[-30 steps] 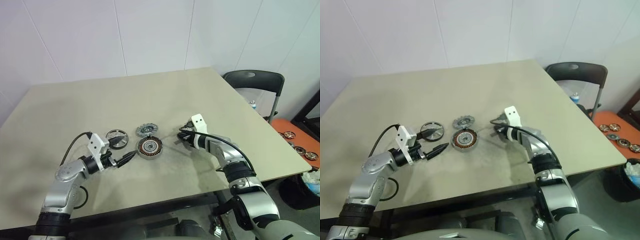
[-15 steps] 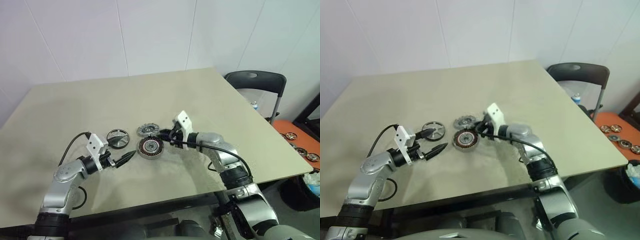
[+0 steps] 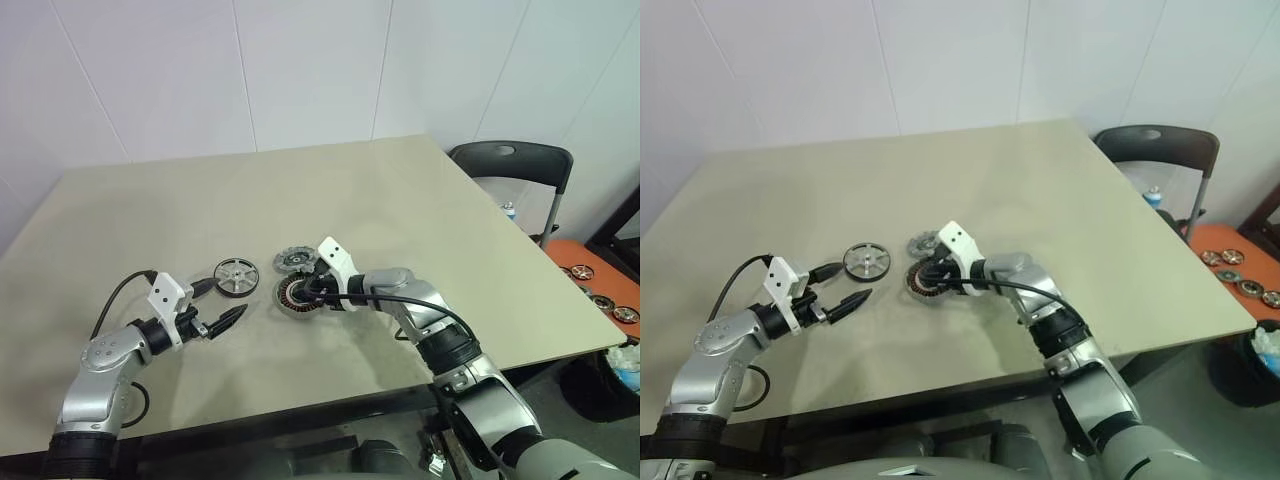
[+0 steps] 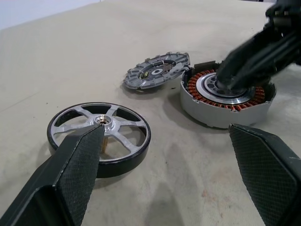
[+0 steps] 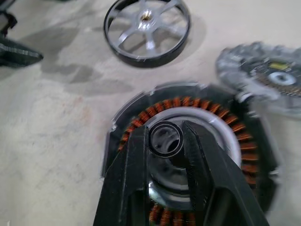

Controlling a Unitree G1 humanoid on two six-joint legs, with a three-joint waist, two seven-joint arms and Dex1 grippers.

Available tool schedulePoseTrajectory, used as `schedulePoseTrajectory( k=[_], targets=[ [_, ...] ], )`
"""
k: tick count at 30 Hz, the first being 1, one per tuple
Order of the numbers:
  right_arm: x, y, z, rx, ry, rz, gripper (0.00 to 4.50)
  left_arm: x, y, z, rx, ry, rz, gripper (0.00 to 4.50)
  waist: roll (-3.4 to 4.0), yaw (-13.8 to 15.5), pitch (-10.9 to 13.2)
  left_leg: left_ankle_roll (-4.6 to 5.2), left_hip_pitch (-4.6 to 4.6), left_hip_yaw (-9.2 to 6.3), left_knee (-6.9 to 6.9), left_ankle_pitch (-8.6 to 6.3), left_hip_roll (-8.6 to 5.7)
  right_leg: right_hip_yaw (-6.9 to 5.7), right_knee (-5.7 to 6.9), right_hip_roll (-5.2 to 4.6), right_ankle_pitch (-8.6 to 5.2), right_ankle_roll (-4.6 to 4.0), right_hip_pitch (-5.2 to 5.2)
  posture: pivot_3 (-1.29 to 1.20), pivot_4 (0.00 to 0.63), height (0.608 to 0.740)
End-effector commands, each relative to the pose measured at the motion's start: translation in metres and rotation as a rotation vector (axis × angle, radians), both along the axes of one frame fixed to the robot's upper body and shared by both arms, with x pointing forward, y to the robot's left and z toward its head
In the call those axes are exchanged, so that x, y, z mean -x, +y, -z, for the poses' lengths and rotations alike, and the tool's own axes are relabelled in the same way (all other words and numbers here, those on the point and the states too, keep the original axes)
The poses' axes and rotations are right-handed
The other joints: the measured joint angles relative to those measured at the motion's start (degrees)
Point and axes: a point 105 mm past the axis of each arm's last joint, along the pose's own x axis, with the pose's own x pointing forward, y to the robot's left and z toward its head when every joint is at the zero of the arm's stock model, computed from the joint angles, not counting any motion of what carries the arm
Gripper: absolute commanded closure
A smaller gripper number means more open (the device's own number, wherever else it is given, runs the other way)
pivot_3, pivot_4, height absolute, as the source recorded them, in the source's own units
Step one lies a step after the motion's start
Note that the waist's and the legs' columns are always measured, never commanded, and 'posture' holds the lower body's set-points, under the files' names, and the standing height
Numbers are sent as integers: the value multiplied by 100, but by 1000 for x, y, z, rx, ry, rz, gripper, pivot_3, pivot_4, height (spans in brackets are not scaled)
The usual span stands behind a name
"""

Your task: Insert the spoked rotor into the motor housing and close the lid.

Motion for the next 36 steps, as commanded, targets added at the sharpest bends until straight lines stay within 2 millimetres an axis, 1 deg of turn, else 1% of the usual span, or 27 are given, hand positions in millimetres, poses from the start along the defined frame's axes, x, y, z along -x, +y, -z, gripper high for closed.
schedulePoseTrajectory(
  k=[1,9,12,16,22,23,24,27,28,29,31,35,36],
  targets=[
    [-3,1,-9,-10,-35,0,3831,-2,-2,-12,-10,-55,7,0,0,-4,0,0,0,0,0,0,0,0,1,0,0,0,0,0,0,740],
    [-8,-5,-9,-2,-45,25,3831,-3,-5,-13,-6,-56,14,0,0,-7,0,0,1,0,0,0,1,0,2,1,0,0,0,0,0,740],
    [-10,-6,-9,-2,-50,35,3831,-3,-7,-13,-2,-57,17,0,0,-7,0,0,1,0,0,0,1,0,1,1,0,0,0,0,0,740],
    [-17,-7,-12,-13,-80,78,3831,-3,-9,-13,2,-59,20,0,0,-7,0,0,1,0,0,0,1,0,1,1,0,0,0,0,0,740],
    [-18,-8,-9,-10,-75,81,3831,-4,-10,-14,2,-62,17,0,0,-8,0,0,1,0,0,0,1,0,1,1,0,0,0,0,0,740],
    [-18,-8,-9,-8,-72,78,3110,-4,-9,-14,2,-62,16,0,0,-8,0,0,1,0,0,0,1,0,2,1,0,0,0,0,0,740],
    [-17,-7,-8,-13,-67,73,2881,-4,-9,-14,1,-61,15,0,0,-8,0,0,2,0,0,0,1,0,2,1,0,0,0,0,0,740],
    [-11,-2,-10,-42,-52,41,1885,-5,-9,-14,1,-61,13,0,0,-8,0,0,2,0,0,0,1,0,2,1,0,0,0,0,0,740],
    [-8,0,-11,-49,-46,19,1465,-5,-9,-14,1,-61,12,0,0,-8,0,0,2,0,0,0,1,0,2,1,0,0,0,0,0,740],
    [-5,2,-10,-50,-42,6,1200,-5,-9,-14,1,-61,12,0,0,-8,0,0,2,0,0,0,1,0,1,1,0,0,1,0,0,740],
    [-3,3,-8,-43,-38,-4,1200,-6,-9,-13,1,-61,12,0,0,-8,0,0,2,0,0,0,1,0,2,1,0,0,1,0,0,740],
    [-2,5,-10,-58,-39,-11,1200,-6,-10,-14,1,-65,12,0,0,-10,0,0,2,0,0,0,1,0,1,1,0,0,0,0,0,740],
    [-3,5,-10,-57,-40,-9,1380,-6,-9,-14,0,-66,11,0,0,-11,0,0,2,0,0,0,1,0,1,1,0,0,0,0,0,740]
  ],
)
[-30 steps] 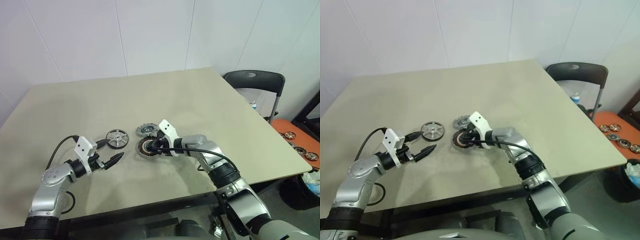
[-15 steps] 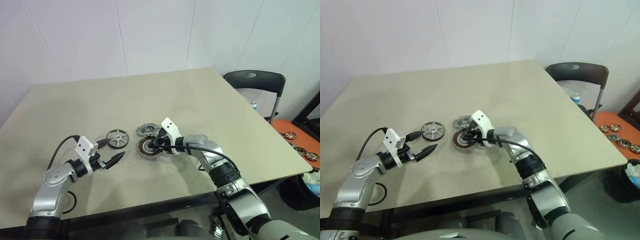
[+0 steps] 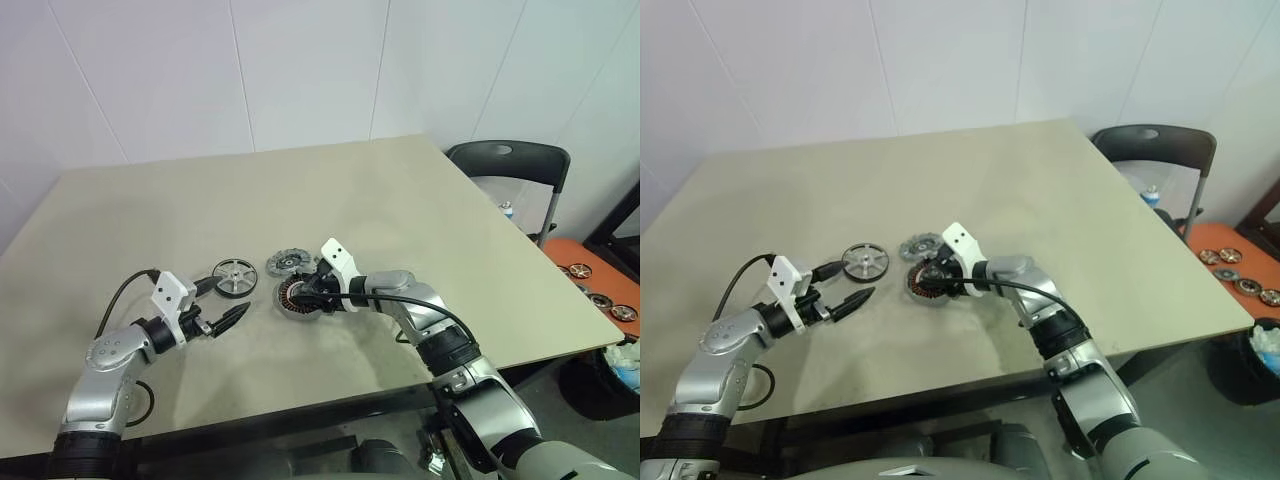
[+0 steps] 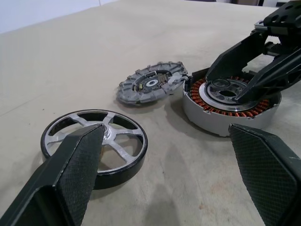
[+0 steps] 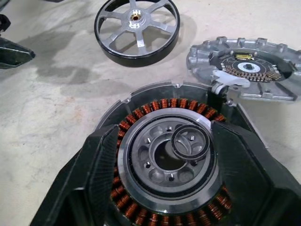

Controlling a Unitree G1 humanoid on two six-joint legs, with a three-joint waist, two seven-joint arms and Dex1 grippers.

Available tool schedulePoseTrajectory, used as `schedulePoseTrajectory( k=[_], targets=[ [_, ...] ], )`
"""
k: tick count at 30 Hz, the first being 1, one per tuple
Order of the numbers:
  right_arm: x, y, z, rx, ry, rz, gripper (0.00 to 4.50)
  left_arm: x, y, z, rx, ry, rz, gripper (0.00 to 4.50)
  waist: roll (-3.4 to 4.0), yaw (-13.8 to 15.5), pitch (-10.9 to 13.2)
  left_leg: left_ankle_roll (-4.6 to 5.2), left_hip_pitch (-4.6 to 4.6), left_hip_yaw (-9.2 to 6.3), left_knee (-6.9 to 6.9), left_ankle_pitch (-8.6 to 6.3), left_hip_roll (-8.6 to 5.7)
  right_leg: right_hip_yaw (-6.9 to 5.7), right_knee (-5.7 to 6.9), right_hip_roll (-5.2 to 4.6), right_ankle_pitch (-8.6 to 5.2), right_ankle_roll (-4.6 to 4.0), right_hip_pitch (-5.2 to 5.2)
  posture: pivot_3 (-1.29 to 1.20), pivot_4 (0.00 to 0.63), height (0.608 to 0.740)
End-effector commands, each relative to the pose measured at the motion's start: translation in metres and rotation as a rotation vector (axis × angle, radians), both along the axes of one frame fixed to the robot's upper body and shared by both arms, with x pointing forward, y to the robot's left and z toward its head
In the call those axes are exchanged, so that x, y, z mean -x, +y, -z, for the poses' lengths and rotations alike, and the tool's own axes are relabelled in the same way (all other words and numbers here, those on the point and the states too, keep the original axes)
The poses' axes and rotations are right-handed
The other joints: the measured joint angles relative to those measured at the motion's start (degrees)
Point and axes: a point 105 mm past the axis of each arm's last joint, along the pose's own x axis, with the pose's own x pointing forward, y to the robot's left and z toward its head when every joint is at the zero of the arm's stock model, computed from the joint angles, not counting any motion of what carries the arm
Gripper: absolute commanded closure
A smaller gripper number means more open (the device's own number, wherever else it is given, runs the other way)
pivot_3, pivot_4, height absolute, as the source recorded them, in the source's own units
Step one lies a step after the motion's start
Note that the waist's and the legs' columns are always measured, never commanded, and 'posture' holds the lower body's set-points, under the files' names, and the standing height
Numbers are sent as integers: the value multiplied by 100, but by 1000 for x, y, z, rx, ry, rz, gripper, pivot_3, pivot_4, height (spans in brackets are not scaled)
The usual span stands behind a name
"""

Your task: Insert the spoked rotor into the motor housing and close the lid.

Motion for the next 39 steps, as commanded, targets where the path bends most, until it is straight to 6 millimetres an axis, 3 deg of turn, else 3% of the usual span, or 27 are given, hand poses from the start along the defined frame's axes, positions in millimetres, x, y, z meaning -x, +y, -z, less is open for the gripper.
schedulePoseTrajectory(
  k=[1,2,13,14,16,27,30,32,39],
  targets=[
    [0,8,-12,-31,-34,-22,1599,-4,-5,-13,-11,-57,17,0,0,-1,0,0,0,0,0,0,0,0,0,0,0,0,0,0,0,740],
    [0,7,-11,-29,-33,-19,1773,-4,-4,-13,-13,-56,15,0,0,0,0,0,0,0,0,0,0,0,0,0,0,0,0,0,0,740],
    [13,8,-3,-15,11,-88,1773,-4,0,-11,-28,-47,2,0,0,0,0,0,0,0,-1,0,1,0,0,0,0,0,0,0,0,740],
    [14,8,-3,-14,12,-90,1954,-4,0,-11,-29,-47,1,0,0,-1,0,0,0,0,-1,0,1,0,0,0,0,0,0,0,0,740],
    [12,7,-3,-6,3,-82,2346,-4,0,-11,-30,-48,1,0,0,-4,0,0,1,0,0,0,1,0,0,0,0,0,0,0,0,740],
    [-3,3,-7,-14,-34,-10,2346,-5,-1,-11,-36,-49,0,0,0,2,0,0,3,0,0,0,0,0,1,0,0,0,2,0,0,740],
    [-6,2,-7,-1,-50,3,2966,-5,-1,-11,-36,-50,2,0,0,5,0,0,3,0,0,0,1,0,1,0,0,0,2,0,0,740],
    [-7,-1,-2,44,-72,0,3621,-5,-1,-11,-36,-50,4,0,0,7,0,0,2,0,0,0,0,-1,0,0,0,0,2,0,0,740],
    [-8,-3,-1,47,-81,-1,3621,-5,-3,-10,-34,-50,7,0,0,4,0,0,3,0,-1,0,1,0,0,0,0,0,2,0,0,740]
  ],
)
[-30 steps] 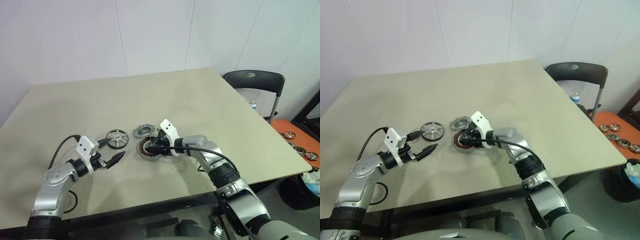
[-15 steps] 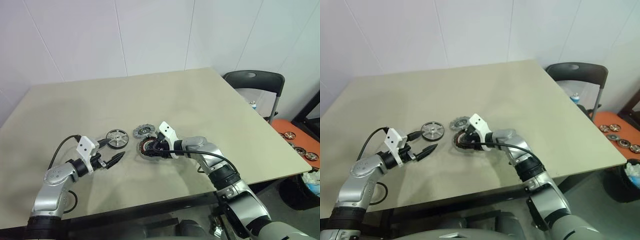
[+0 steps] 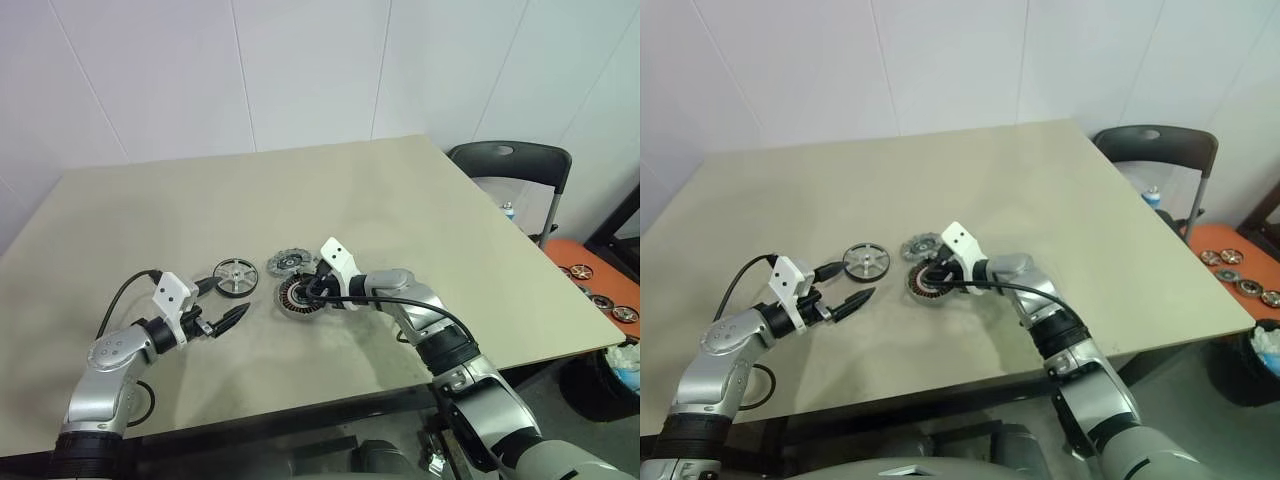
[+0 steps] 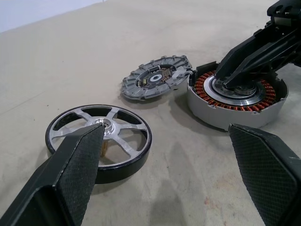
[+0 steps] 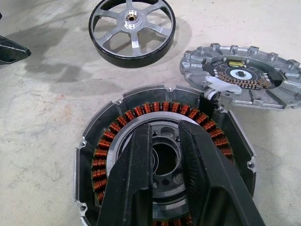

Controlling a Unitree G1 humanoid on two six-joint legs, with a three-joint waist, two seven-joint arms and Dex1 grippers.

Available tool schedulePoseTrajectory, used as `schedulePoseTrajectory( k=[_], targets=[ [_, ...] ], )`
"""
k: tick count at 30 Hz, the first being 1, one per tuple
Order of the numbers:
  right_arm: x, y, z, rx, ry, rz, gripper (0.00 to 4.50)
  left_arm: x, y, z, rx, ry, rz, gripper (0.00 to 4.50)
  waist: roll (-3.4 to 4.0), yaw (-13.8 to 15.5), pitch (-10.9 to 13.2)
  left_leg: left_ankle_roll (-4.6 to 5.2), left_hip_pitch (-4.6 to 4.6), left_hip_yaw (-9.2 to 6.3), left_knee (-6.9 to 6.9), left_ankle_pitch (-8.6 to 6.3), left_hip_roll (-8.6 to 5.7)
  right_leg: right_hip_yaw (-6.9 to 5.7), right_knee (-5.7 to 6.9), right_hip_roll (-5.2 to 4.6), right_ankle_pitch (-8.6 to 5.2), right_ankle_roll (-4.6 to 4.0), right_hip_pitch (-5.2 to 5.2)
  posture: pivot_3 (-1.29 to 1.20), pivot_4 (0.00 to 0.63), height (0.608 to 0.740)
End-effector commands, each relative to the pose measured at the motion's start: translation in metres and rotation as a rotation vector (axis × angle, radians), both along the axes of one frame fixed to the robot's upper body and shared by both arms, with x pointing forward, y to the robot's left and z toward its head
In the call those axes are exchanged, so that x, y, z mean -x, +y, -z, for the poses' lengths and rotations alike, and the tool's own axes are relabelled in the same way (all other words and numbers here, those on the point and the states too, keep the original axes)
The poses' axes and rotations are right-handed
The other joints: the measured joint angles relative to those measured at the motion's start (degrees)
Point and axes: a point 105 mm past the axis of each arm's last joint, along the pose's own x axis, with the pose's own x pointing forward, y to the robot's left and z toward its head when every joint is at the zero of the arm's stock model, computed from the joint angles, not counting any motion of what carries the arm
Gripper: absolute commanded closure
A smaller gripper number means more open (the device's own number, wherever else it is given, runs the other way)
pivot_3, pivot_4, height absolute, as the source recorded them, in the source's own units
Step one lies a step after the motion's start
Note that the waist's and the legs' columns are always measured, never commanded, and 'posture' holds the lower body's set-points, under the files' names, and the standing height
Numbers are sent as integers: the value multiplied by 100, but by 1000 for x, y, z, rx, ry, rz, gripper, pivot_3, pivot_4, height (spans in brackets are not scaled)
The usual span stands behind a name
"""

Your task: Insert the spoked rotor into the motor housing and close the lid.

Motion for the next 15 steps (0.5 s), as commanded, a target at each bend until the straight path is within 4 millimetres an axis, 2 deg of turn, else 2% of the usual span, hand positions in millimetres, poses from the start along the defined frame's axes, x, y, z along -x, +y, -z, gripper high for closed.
schedulePoseTrajectory(
  k=[1,5,8,11,15],
  targets=[
    [-2,0,-3,7,-19,-2,3621,-4,-4,-12,-9,-51,18,0,0,0,0,0,0,0,0,0,0,0,0,0,0,0,0,0,0,740],
    [-7,3,-11,-41,-38,17,3621,-4,-4,-12,-8,-49,16,0,0,0,0,0,0,0,0,0,0,0,0,0,0,0,0,0,0,740],
    [-1,9,-22,-100,-34,-29,3621,-4,-5,-10,-8,-46,16,0,0,-1,0,0,-1,0,0,0,0,0,0,0,0,0,-1,0,0,740],
    [10,10,-19,-73,-46,-107,3621,-4,-5,-9,-7,-44,16,0,1,-1,1,0,-2,0,-1,0,0,0,-2,0,0,0,-1,0,0,740],
    [13,8,-10,-24,-53,-123,3621,-3,-5,-8,-6,-42,17,0,1,1,1,1,-2,0,-1,0,0,0,-3,0,0,0,-1,0,0,740]
  ],
)
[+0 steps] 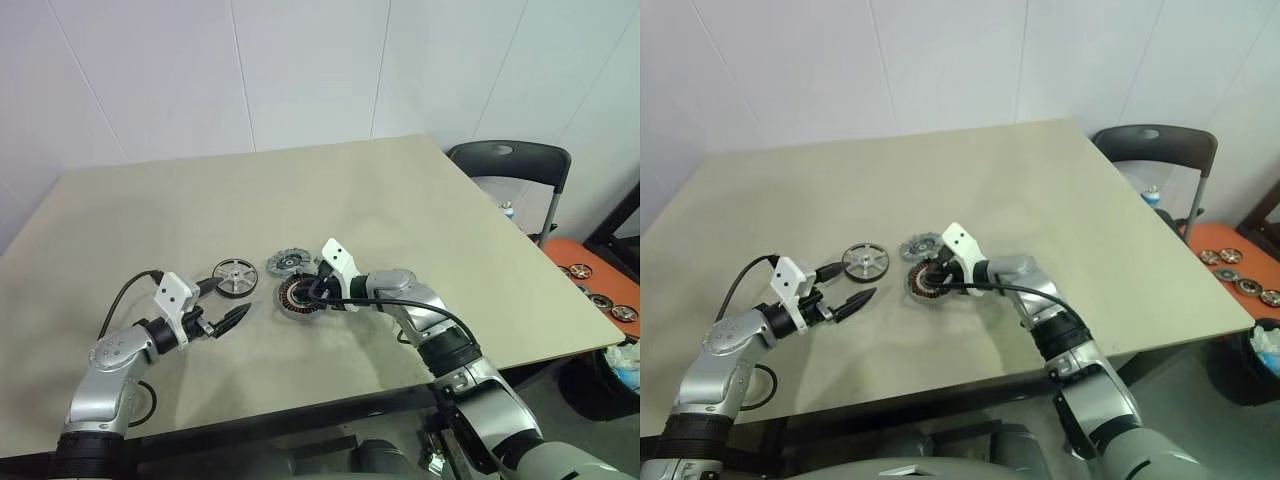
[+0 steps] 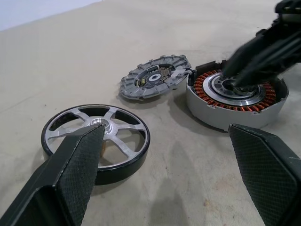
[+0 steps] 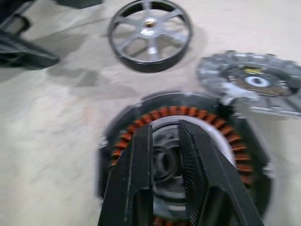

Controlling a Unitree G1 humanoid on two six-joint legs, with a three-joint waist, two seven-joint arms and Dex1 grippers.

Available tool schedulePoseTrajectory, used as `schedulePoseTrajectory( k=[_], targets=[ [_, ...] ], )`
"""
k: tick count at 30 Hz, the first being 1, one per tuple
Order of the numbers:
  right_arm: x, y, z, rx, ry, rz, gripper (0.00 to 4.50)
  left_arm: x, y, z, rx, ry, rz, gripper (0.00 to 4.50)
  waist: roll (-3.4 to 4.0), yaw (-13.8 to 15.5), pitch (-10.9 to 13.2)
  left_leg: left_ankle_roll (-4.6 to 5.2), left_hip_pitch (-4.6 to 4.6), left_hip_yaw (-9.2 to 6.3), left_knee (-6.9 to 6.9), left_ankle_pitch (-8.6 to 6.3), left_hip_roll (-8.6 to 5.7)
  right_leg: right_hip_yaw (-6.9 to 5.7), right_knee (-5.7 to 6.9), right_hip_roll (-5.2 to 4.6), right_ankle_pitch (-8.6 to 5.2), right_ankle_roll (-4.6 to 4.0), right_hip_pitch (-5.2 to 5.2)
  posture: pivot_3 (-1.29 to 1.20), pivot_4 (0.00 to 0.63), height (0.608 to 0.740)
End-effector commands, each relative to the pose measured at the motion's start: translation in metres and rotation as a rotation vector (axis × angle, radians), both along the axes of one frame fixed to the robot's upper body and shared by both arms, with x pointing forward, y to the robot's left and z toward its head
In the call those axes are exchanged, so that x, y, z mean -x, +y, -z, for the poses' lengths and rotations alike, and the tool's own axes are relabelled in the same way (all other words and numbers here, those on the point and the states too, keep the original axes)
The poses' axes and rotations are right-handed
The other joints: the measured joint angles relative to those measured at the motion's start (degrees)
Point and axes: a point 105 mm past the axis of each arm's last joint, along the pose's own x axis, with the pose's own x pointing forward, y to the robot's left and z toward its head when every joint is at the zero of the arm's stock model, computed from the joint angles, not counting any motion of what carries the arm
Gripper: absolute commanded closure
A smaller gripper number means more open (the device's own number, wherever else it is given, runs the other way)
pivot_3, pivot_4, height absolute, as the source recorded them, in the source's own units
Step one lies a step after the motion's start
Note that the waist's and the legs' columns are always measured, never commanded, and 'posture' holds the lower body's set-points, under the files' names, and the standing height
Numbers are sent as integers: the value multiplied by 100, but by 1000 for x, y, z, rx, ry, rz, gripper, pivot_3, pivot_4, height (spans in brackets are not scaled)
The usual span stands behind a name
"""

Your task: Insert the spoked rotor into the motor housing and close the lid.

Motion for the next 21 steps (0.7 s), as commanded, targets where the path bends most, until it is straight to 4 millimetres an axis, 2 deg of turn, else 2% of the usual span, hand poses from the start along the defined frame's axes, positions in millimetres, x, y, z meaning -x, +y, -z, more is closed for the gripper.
schedulePoseTrajectory(
  k=[1,4,5,7,11,17,21],
  targets=[
    [0,4,-9,16,-71,-32,3621,-3,-3,-10,-9,-45,16,0,0,-1,0,0,0,0,0,0,0,0,1,0,0,0,0,0,0,740],
    [-6,0,-4,68,-118,-4,3621,-2,-3,-9,-9,-45,17,0,0,0,0,-1,2,0,0,0,0,0,3,1,0,0,0,0,0,740],
    [-8,-2,-3,81,-130,2,3256,-2,-3,-9,-9,-45,18,0,0,1,0,-1,2,0,1,0,1,0,3,1,0,0,0,0,0,740],
    [-8,-2,-1,89,-132,4,2810,-2,-3,-9,-9,-43,18,0,0,1,0,-1,2,0,1,0,0,0,3,1,0,0,0,0,0,740],
    [-9,-3,2,101,-138,7,1472,-2,-2,-9,-12,-43,17,0,-1,2,-1,-1,2,0,0,0,0,0,3,0,0,0,1,0,0,740],
    [-14,-6,3,115,-162,30,1472,-2,-2,-9,-13,-43,18,0,-1,2,-1,-1,4,0,1,1,0,0,3,1,0,0,2,0,0,740],
    [-24,-7,0,98,-184,99,1472,-3,-5,-8,-9,-43,25,0,-1,6,-1,-2,7,0,1,1,0,0,5,0,0,0,6,0,0,740]
  ],
)
